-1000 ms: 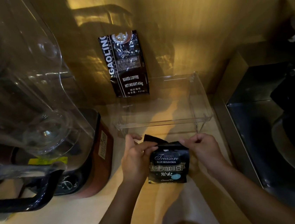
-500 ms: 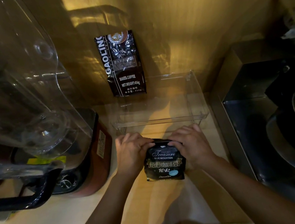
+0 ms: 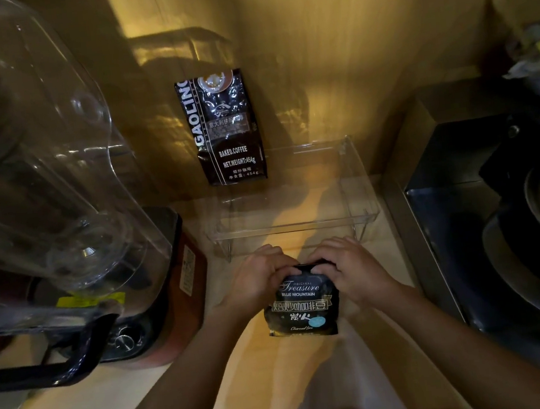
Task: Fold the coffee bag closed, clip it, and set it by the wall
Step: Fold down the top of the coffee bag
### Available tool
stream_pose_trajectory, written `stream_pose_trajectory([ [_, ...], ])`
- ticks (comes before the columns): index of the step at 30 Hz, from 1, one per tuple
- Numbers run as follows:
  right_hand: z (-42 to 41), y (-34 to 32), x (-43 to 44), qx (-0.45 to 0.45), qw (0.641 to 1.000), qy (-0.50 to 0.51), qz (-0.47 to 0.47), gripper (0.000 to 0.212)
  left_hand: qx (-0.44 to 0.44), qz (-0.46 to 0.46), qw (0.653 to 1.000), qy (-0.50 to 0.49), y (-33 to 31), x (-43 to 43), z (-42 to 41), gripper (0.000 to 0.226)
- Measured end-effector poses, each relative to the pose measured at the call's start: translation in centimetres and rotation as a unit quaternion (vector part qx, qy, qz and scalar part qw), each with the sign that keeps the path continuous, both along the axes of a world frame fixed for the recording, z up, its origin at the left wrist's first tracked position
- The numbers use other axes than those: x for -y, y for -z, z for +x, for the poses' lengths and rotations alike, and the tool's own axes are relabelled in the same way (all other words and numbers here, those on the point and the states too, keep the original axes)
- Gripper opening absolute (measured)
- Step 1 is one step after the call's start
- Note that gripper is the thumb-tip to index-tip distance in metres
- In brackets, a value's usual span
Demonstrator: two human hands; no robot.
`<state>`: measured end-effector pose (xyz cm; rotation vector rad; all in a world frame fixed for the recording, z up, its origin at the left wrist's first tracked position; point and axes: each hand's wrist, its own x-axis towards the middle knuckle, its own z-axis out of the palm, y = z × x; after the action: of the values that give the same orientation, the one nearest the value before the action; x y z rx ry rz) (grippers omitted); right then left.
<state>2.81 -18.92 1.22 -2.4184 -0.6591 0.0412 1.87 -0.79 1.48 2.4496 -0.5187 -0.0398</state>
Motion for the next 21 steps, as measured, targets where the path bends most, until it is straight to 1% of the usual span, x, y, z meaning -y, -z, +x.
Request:
stream_pose_trajectory([
  [2,0.1,0.5,0.5,-0.023,0.999,0.019,0.01,0.019,-0.027,-0.024,0.999,-0.017,0.1,-0.1,0.3,0.011],
  [6,0.0,1.0,0.8,-0.086,0.99,0.077,0.078,0.017,-0.079,-0.059,0.994,-0.048,0.3,-0.3,1.0,0.006],
  [9,-0.1,1.3,0.4,-0.082,0.987,0.091,0.103,0.011,-0.099,-0.068,0.992,-0.044,0.4,-0.9,1.2,0.004],
  [14,0.3,1.2,0.4,-0.089,0.987,0.087,0.103,0.009,-0.101,-0.057,0.993,-0.034,0.3,-1.7,1.5,0.006],
  [18,0.8,1.0,0.2,-0.113,0.985,0.076,0.105,0.009,-0.107,-0.077,0.99,-0.053,0.3,-2.1,1.4,0.005],
  [21,1.0,1.1,0.0,-0.133,0.976,0.105,0.137,0.008,-0.133,-0.108,0.982,-0.073,0.3,-2.6,1.6,0.007],
])
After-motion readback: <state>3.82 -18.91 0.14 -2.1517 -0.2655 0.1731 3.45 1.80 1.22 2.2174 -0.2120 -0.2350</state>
